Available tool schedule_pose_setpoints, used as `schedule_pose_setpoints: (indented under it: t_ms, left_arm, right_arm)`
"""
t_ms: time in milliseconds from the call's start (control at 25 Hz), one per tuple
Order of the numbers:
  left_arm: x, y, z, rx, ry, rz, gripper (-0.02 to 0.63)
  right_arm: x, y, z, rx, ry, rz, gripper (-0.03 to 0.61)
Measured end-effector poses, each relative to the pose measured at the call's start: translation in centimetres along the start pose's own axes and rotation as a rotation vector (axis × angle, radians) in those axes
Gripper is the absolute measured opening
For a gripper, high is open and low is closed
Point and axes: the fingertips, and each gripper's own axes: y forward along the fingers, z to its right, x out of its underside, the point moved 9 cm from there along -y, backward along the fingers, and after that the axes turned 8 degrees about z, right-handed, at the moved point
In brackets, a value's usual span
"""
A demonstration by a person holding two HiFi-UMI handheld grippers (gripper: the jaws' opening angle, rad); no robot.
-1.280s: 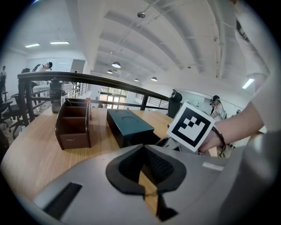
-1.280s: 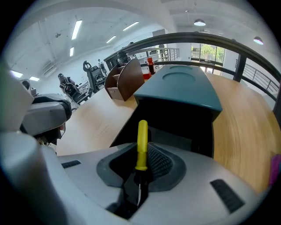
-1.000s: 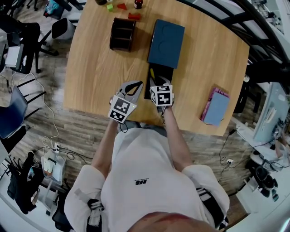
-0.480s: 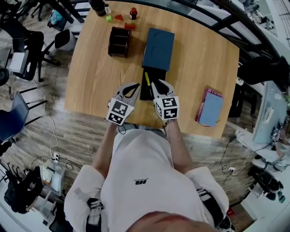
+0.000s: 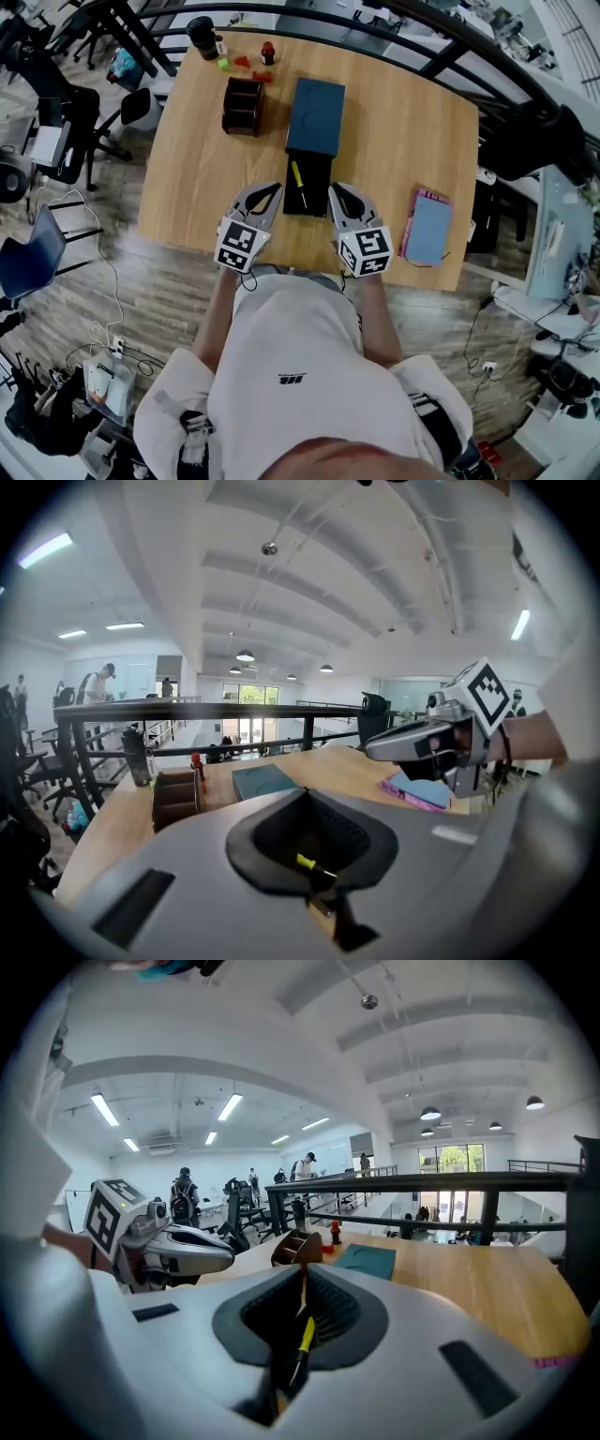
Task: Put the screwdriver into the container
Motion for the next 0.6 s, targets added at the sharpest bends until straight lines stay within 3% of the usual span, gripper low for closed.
schedule_pose_setpoints:
  t_ms: [600]
  left_arm:
    - [-0.6,-1.8,2.8,-0.018,-0.008,-0.006,0.012]
  right_arm:
    - [0.3,-3.9,0.6,0.016,0.021,0.012,0.003]
